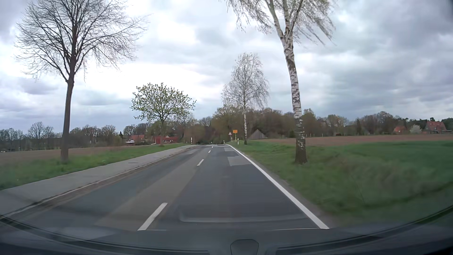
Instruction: Follow the waypoints while adhering to traffic rules and regulations
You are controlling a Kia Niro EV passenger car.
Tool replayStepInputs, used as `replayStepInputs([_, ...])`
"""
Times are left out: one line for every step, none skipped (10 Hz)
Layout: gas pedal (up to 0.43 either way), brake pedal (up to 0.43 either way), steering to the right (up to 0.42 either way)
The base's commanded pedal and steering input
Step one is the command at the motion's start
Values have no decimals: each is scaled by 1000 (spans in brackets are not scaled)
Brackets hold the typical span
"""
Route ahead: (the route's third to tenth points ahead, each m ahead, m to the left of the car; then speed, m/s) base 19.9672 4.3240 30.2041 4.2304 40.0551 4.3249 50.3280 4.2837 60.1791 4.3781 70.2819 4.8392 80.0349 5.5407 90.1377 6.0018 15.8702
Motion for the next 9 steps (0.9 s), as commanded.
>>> replayStepInputs([0,79,-3])
replayStepInputs([0,79,-3])
replayStepInputs([0,79,-4])
replayStepInputs([0,79,-6])
replayStepInputs([0,85,-8])
replayStepInputs([0,85,-8])
replayStepInputs([0,91,-8])
replayStepInputs([0,91,-8])
replayStepInputs([0,98,-8])
